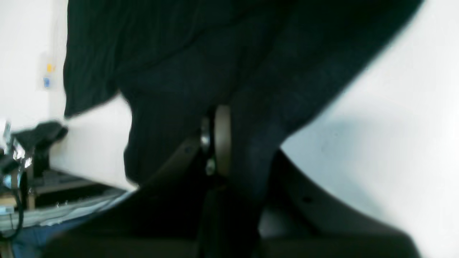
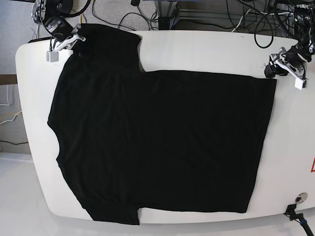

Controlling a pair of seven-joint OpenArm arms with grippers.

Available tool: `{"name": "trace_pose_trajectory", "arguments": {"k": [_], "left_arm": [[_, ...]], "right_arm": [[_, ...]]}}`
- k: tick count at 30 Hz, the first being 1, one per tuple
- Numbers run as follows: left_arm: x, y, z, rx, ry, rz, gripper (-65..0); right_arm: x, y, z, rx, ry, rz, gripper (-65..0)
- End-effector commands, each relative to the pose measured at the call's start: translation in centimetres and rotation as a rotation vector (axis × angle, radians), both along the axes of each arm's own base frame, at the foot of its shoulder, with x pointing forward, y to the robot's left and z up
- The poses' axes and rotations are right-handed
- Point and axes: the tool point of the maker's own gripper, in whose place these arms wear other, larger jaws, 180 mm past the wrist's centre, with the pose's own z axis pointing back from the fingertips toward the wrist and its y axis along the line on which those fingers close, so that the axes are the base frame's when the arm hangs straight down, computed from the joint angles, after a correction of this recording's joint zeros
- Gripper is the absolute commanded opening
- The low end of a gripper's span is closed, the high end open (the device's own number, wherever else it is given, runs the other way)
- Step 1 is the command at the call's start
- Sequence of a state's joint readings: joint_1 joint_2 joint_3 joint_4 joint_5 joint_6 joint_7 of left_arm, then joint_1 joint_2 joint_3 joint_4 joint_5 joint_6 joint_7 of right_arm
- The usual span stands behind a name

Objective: Fold the T-shirt properly
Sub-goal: 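Close left gripper on the black shirt's hem corner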

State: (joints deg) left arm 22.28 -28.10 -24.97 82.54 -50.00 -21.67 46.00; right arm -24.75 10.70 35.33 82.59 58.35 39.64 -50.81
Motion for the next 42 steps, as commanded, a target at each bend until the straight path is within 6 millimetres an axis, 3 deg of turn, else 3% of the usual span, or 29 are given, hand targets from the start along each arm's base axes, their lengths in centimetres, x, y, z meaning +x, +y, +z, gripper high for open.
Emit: {"name": "trace_pose_trajectory", "arguments": {"k": [1, 12, 15, 21, 27, 31, 42], "left_arm": [[0.5, 0.5, 1.1, 0.030, -0.018, -0.020, -28.6], [1.2, 0.3, 2.2, 0.046, -0.048, -0.039, -28.6], [1.8, 1.8, 3.9, 0.075, -0.097, -0.005, -28.6], [2.5, 2.0, 4.2, 0.074, -0.114, 0.001, -28.0], [3.5, 0.5, 3.8, 0.052, -0.116, -0.035, -27.9], [2.8, 1.2, 2.2, 0.032, -0.071, 0.001, -27.9], [3.0, 0.9, 1.5, 0.015, -0.057, 0.005, -27.9]], "right_arm": [[0.4, -1.0, 0.8, -0.042, -0.018, 0.011, -64.2], [0.7, -1.1, 1.1, -0.050, -0.029, 0.016, -64.2], [0.7, -1.1, 1.1, -0.050, -0.029, 0.016, -64.2], [0.7, -1.1, 1.1, -0.050, -0.029, 0.016, -64.2], [0.7, -1.0, 1.1, -0.048, -0.027, 0.016, -64.2], [0.7, -1.1, 1.1, -0.050, -0.027, 0.016, -64.2], [0.7, -1.1, 1.1, -0.050, -0.027, 0.016, -64.2]]}}
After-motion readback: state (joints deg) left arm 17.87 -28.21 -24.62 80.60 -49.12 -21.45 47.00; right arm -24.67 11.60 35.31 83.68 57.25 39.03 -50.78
